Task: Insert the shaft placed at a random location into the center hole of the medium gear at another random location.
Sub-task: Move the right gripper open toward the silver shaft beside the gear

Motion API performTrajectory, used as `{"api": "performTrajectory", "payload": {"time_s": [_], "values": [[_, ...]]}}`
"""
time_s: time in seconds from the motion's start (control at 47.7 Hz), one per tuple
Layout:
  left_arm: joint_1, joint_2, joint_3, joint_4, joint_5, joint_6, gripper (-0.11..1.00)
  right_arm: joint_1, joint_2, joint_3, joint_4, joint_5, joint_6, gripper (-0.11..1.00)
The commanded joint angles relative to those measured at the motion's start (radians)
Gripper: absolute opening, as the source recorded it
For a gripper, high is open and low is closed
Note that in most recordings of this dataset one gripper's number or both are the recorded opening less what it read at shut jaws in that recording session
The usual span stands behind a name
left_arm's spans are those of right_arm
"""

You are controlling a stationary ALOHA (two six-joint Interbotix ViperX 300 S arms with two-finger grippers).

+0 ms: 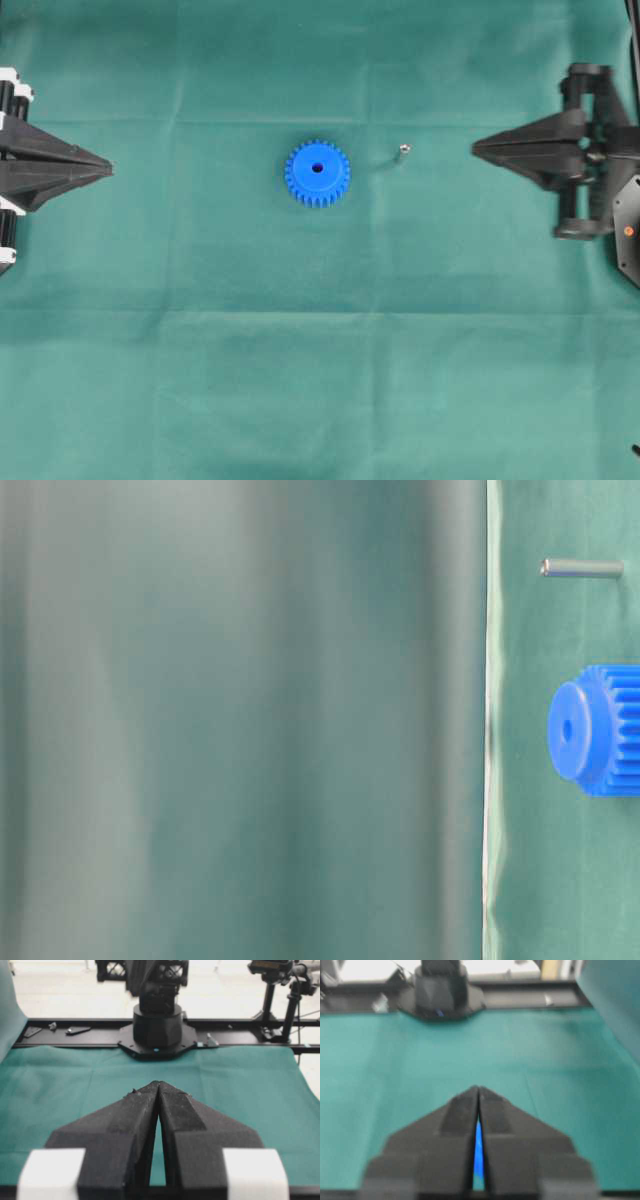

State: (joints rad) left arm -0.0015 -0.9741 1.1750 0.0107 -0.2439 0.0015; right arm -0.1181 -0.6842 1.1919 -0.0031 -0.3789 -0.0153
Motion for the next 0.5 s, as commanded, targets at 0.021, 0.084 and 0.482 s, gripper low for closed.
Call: {"api": "performTrajectory", "payload": {"time_s": [0.021,0.084,0.482], "values": [[0.002,0.008,-0.025,0.003,0.002,0.002,0.0,-0.032,0.103,-0.012,0.0,-0.046,-0.008,0.27],[0.002,0.008,-0.025,0.003,0.005,0.0,0.0,-0.055,0.172,-0.014,0.0,-0.064,-0.009,0.45],[0.003,0.011,-0.021,0.003,0.011,-0.002,0.0,-0.129,0.594,-0.028,0.012,-0.364,-0.015,0.76]]}}
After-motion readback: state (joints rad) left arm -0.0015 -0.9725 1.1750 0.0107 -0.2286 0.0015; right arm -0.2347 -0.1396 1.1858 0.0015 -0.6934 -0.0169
